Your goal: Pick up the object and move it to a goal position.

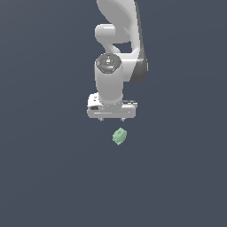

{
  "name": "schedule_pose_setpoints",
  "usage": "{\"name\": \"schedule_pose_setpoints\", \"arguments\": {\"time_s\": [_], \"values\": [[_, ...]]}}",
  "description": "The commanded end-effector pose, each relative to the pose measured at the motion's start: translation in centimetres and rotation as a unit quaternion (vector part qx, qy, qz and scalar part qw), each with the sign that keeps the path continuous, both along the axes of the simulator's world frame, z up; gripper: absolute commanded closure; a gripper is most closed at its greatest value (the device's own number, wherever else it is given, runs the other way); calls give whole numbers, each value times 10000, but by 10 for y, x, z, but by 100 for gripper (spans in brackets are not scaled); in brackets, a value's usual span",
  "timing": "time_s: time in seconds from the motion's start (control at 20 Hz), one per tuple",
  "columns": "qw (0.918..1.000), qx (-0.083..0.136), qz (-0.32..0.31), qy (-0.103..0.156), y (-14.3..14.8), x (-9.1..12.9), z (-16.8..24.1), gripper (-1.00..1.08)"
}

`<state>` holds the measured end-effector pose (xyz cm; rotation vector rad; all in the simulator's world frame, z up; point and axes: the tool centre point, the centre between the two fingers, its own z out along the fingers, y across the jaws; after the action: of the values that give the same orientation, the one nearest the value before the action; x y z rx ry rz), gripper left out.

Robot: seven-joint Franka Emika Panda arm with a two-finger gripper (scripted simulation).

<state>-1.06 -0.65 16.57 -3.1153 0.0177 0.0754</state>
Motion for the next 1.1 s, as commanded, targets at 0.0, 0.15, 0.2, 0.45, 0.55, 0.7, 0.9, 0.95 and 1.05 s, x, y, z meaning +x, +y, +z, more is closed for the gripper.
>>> {"name": "schedule_pose_setpoints", "arguments": {"time_s": [0.0,0.15,0.2,0.45,0.55,0.7,0.9,0.95,1.05], "values": [[10000,0,0,0,0,0,0,-92],[10000,-23,37,0,-1,0,-1,-92],[10000,-40,65,0,-2,-1,-2,-92],[9996,-133,242,2,-6,-3,-6,-92],[9996,-140,263,3,-6,-3,-6,-92],[9996,-132,231,2,-6,-3,-6,-92],[9998,-136,108,-5,-4,-2,-8,-92],[9999,-138,61,-7,-4,-2,-8,-92],[9999,-140,-52,-12,-2,-1,-10,-92]]}}
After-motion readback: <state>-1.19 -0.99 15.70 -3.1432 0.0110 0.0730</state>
